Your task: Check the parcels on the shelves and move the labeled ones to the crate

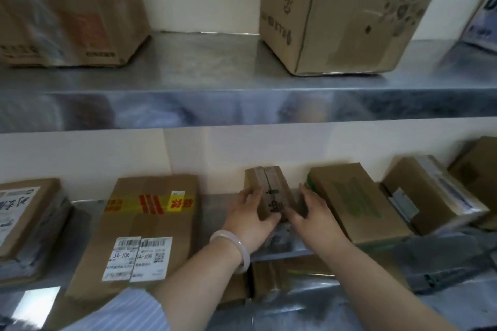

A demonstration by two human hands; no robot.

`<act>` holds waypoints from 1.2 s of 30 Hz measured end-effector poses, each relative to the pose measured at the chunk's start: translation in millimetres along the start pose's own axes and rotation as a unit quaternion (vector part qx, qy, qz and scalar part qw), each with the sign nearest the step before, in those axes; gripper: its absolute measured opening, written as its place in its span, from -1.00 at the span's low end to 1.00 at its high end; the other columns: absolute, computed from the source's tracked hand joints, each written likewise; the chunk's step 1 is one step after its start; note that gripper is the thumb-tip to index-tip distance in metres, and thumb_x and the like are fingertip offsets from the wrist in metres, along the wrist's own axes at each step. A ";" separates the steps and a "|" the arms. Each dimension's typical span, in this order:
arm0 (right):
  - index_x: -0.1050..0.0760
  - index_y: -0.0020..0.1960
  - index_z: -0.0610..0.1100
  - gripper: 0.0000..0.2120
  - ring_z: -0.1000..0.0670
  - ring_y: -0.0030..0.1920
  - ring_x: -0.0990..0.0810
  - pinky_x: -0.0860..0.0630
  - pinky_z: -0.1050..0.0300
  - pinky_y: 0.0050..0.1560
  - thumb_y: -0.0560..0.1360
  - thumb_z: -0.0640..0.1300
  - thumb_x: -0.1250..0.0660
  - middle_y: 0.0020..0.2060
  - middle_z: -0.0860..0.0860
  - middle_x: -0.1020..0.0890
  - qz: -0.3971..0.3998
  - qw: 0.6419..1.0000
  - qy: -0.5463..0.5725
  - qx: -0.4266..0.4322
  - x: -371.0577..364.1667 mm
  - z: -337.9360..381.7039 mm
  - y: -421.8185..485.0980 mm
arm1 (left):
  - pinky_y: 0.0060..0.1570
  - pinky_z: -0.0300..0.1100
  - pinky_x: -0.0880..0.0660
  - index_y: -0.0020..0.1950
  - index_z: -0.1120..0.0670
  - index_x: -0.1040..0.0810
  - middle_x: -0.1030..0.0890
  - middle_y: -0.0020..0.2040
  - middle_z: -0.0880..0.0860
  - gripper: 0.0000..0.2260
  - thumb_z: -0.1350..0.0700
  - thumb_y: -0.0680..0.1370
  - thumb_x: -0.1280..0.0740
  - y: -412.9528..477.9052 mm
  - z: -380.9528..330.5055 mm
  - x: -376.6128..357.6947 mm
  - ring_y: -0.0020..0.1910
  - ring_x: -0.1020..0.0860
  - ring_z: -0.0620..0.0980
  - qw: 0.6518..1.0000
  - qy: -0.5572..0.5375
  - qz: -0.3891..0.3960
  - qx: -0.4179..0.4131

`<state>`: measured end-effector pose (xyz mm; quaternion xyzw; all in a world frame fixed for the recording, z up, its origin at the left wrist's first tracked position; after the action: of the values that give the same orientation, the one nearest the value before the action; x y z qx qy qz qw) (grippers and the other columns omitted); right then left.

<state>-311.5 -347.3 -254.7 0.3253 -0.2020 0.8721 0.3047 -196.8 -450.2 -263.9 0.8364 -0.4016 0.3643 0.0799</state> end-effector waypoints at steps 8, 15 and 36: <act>-0.38 0.18 0.35 -0.71 0.24 0.20 -0.51 -0.42 0.38 0.14 0.57 0.00 -0.29 0.07 0.32 -0.57 0.131 0.983 0.110 0.060 -17.5 5.0 -1.5 | 0.20 -0.34 -0.28 0.55 -0.05 -0.25 -0.29 0.47 -0.03 -0.45 -0.09 0.58 -0.31 -8.7 3.3 -4.2 0.38 -0.39 -0.03 0.992 -0.069 -0.058 0.088; -0.07 0.55 0.19 -0.34 0.13 0.49 -0.14 -0.13 -0.03 0.51 0.51 0.17 -0.23 0.50 0.17 -0.19 0.146 0.979 0.096 0.106 -19.4 18.9 -13.8 | 0.22 -0.22 -0.44 0.55 -0.11 -0.24 -0.46 0.39 -0.04 -0.25 -0.20 0.43 -0.46 -12.0 8.0 9.8 0.30 -0.48 -0.03 0.967 -0.198 -0.103 0.125; -0.38 0.33 0.13 -0.73 0.27 0.10 -0.46 -0.35 0.40 0.05 0.64 0.01 -0.13 0.08 0.29 -0.50 0.060 0.969 0.230 0.065 11.8 22.8 -12.2 | 0.20 -0.26 -0.34 0.52 -0.11 -0.29 -0.46 0.29 -0.11 -0.51 0.00 0.60 -0.31 -36.0 10.8 27.3 0.32 -0.45 -0.04 0.951 -0.229 -0.172 0.119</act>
<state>-300.4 -346.2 -228.5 0.1223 -0.0886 0.9513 0.2688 -153.4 -447.7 -247.6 0.9570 -0.2131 0.1893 -0.0533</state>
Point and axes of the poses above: each hand's wrist, its own y-axis towards the middle knuckle, its own x-axis out of the back of the hand, z = x × y, the point moved 10 cm from there along y, towards the middle knuckle
